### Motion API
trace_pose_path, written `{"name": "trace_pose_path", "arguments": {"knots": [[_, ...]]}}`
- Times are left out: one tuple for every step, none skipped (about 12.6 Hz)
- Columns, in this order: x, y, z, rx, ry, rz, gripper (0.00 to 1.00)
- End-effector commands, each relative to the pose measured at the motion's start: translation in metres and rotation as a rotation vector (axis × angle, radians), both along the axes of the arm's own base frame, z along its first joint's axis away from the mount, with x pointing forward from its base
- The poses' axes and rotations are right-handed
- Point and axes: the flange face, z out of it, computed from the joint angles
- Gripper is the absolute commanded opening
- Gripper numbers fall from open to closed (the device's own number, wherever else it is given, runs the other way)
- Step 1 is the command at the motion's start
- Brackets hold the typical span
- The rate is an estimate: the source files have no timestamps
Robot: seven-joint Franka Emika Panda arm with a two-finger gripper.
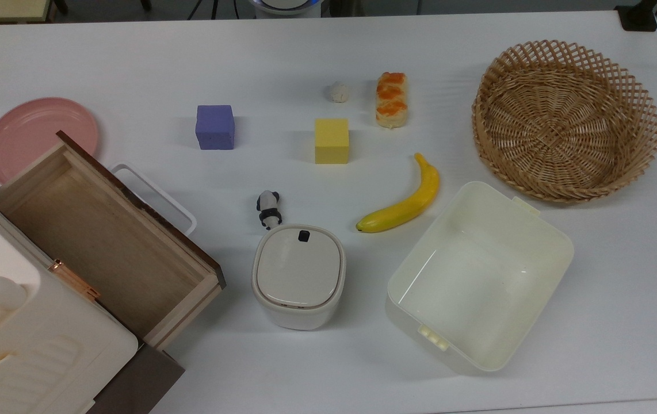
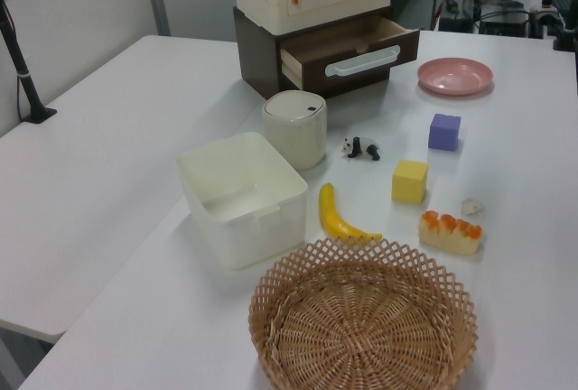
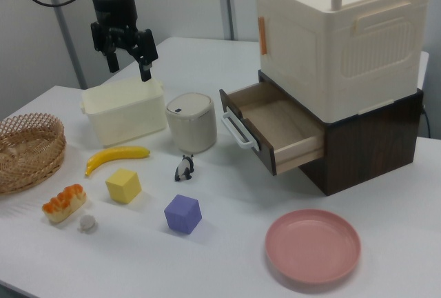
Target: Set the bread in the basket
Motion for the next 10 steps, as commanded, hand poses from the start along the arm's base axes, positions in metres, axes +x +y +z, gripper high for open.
{"name": "trace_pose_path", "arguments": {"knots": [[-0.006,0.002,-0.001,0.002,0.014,0.028,1.00],[-0.001,0.003,-0.002,0.001,-0.014,0.027,1.00],[0.001,-0.001,-0.005,0.011,-0.011,0.018,1.00],[0.001,-0.010,-0.005,0.019,-0.012,0.011,1.00],[0.002,0.000,-0.006,0.007,-0.011,0.058,1.00],[0.001,0.002,-0.005,0.007,-0.012,0.095,1.00],[0.000,0.001,-0.005,0.008,-0.007,0.103,1.00],[0.000,0.001,-0.005,0.008,-0.007,0.103,1.00],[0.000,0.001,-0.004,0.008,-0.007,0.102,1.00],[0.000,0.001,-0.004,0.006,-0.009,0.101,1.00]]}}
